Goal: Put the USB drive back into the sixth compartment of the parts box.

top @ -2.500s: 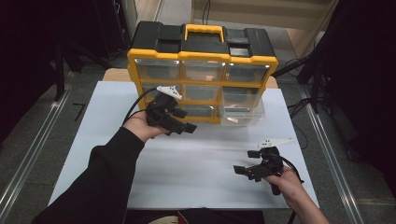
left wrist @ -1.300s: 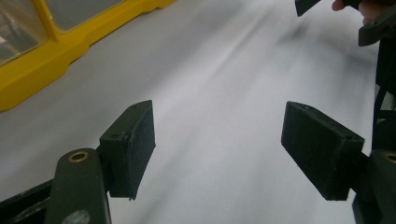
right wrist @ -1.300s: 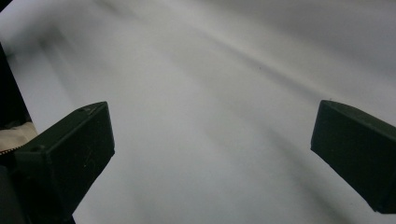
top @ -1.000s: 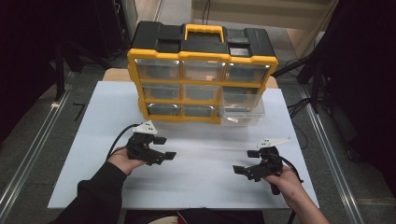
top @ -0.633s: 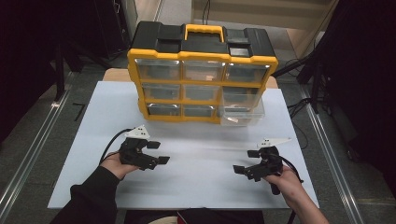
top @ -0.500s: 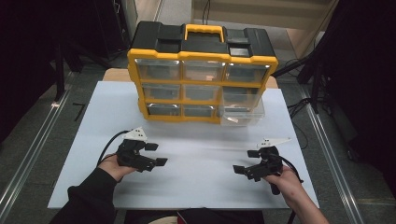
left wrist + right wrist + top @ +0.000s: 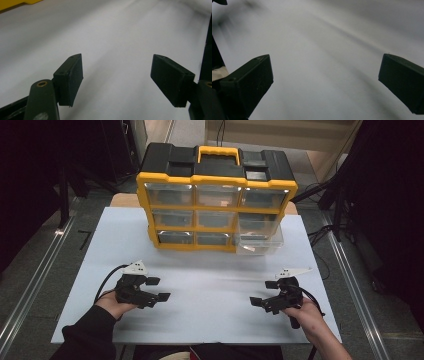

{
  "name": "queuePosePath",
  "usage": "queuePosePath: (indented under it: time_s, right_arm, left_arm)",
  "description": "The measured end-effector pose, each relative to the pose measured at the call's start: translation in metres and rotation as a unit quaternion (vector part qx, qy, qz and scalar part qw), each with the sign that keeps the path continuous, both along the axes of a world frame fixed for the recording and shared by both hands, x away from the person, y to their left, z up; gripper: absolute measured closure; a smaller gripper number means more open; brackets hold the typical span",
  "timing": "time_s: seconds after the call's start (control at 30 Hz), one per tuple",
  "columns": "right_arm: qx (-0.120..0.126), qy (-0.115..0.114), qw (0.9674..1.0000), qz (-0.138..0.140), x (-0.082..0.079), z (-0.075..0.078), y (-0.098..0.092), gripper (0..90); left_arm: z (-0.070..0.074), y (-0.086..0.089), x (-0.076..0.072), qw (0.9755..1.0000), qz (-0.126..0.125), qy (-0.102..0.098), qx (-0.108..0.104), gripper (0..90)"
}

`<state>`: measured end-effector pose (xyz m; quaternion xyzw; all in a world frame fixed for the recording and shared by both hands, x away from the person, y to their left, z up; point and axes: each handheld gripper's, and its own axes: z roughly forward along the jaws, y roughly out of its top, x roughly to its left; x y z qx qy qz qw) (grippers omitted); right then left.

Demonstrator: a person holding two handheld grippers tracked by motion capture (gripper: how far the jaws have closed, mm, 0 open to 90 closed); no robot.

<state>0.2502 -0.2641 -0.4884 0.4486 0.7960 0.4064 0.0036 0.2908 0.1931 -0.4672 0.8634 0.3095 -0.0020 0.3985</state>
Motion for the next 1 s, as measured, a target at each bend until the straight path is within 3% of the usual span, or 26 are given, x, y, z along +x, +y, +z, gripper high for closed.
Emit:
queuePosePath:
  time_s: [0.23, 0.57, 1.0]
  right_arm:
    - [0.000, 0.000, 1.0000, 0.000, 0.000, 0.000, 0.000, 0.0]
    - [0.000, 0.003, 1.0000, -0.002, 0.000, -0.001, 0.000, 0.0]
    - [0.000, 0.003, 1.0000, -0.001, 0.000, -0.001, 0.000, 0.0]
  left_arm:
    - [-0.001, 0.014, -0.002, 0.9998, 0.015, -0.003, 0.015, 26.9]
    - [-0.003, 0.033, -0.004, 0.9989, 0.042, 0.000, 0.021, 27.0]
    - [-0.006, 0.037, -0.002, 0.9987, 0.047, 0.007, 0.019, 27.0]
